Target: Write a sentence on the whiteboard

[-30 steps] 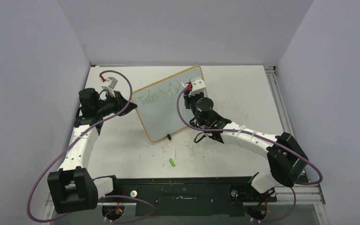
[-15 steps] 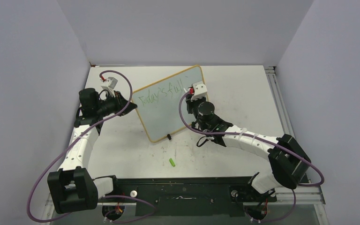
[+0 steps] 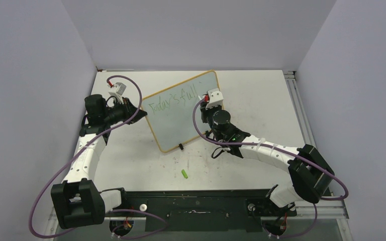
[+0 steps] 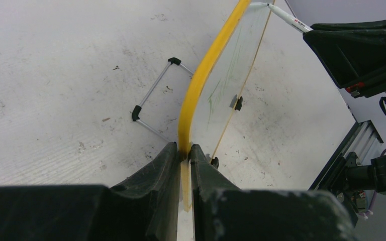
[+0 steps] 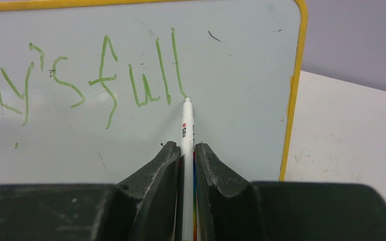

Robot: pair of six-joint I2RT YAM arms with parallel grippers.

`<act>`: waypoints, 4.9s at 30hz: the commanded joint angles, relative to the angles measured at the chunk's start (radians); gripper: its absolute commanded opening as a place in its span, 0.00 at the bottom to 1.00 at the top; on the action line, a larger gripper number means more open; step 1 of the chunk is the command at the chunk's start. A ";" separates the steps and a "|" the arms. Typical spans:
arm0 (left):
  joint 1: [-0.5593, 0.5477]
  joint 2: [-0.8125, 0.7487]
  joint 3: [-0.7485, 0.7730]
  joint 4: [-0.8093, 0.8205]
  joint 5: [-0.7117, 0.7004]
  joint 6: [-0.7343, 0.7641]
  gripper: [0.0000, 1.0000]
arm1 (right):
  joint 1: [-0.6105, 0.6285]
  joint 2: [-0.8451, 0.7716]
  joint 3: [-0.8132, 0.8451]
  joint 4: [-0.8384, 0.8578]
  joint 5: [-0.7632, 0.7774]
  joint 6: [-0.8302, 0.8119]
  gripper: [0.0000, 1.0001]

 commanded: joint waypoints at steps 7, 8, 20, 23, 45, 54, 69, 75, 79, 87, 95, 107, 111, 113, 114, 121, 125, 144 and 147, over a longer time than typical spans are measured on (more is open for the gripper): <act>0.002 -0.029 0.016 0.036 -0.013 0.005 0.00 | -0.005 -0.033 0.044 0.004 0.031 -0.031 0.05; 0.000 -0.029 0.016 0.036 -0.014 0.005 0.00 | -0.006 -0.038 0.045 0.007 0.033 -0.035 0.05; 0.001 -0.031 0.016 0.034 -0.015 0.006 0.00 | -0.005 -0.111 0.042 -0.004 0.053 -0.054 0.05; 0.002 -0.029 0.016 0.034 -0.014 0.006 0.00 | -0.005 -0.125 0.041 -0.010 0.053 -0.054 0.05; -0.012 -0.023 0.021 0.010 -0.032 0.025 0.00 | -0.182 -0.243 -0.016 -0.103 -0.290 0.040 0.05; -0.012 -0.014 0.024 0.000 -0.041 0.034 0.00 | -0.265 -0.202 -0.005 -0.078 -0.439 0.070 0.05; -0.013 -0.012 0.025 -0.009 -0.046 0.042 0.00 | -0.268 -0.077 0.070 -0.044 -0.430 0.066 0.05; -0.013 -0.013 0.025 -0.009 -0.045 0.042 0.00 | -0.268 -0.064 0.079 -0.030 -0.418 0.066 0.05; -0.013 -0.014 0.025 -0.009 -0.045 0.042 0.00 | -0.268 -0.050 0.095 -0.035 -0.440 0.062 0.05; -0.012 -0.014 0.025 -0.009 -0.045 0.042 0.00 | -0.249 -0.051 0.085 -0.065 -0.461 0.036 0.05; -0.012 -0.014 0.025 -0.007 -0.045 0.040 0.00 | -0.223 -0.075 0.042 -0.094 -0.437 0.026 0.05; -0.012 -0.015 0.024 -0.007 -0.045 0.040 0.00 | -0.218 -0.090 0.013 -0.108 -0.292 0.042 0.05; -0.013 -0.015 0.024 -0.006 -0.043 0.040 0.00 | -0.219 -0.092 0.021 -0.098 -0.284 0.045 0.05; -0.014 -0.015 0.024 -0.006 -0.043 0.040 0.00 | -0.221 -0.088 0.031 -0.092 -0.288 0.045 0.05; -0.013 -0.015 0.023 -0.006 -0.044 0.040 0.00 | -0.221 -0.085 0.038 -0.089 -0.294 0.044 0.05; -0.012 -0.014 0.024 -0.006 -0.046 0.040 0.00 | -0.216 -0.067 0.075 -0.069 -0.338 0.039 0.05; -0.012 -0.014 0.024 -0.006 -0.046 0.040 0.00 | -0.215 -0.067 0.086 -0.061 -0.347 0.038 0.05; -0.012 -0.015 0.024 -0.007 -0.046 0.040 0.00 | -0.238 -0.095 0.096 -0.012 -0.286 0.040 0.05; -0.011 -0.015 0.024 -0.007 -0.047 0.042 0.00 | -0.244 -0.078 0.117 -0.011 -0.293 0.037 0.05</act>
